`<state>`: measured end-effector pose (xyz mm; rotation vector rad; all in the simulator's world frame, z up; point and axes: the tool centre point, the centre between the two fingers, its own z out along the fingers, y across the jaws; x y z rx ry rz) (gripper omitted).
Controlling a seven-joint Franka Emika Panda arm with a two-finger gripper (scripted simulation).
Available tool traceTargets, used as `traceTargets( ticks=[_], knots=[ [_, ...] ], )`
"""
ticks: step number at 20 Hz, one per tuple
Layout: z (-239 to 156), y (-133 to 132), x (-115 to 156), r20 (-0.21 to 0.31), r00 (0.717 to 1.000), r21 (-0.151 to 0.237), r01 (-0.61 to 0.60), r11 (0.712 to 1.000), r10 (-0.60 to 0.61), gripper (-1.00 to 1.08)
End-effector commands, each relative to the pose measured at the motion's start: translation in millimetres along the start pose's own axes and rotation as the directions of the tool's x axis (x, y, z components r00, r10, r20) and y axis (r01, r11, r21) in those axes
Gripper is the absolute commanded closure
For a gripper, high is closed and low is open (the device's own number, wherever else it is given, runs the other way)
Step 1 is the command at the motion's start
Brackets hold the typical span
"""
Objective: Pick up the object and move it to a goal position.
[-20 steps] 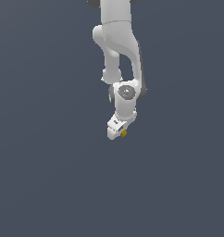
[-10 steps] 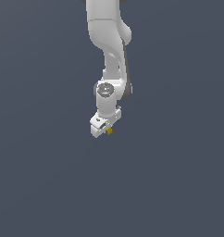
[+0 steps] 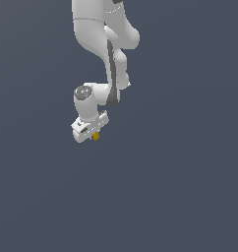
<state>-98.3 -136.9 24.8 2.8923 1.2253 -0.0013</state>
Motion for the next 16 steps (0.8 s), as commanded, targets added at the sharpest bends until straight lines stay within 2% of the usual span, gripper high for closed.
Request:
traceTargets(
  ticks=[1,8,16],
  knots=[
    [-0.5,12.1,-15.8,-0.001,1.0,0.0,0.002,1.0,-0.002,1.08],
    [-0.8,31.9,-40.3,-0.001,1.0,0.0,0.003,1.0,-0.003,1.08],
    [-0.8,32.1,-38.4,-0.001,1.0,0.0,0.003,1.0,-0.003,1.08]
  ],
)
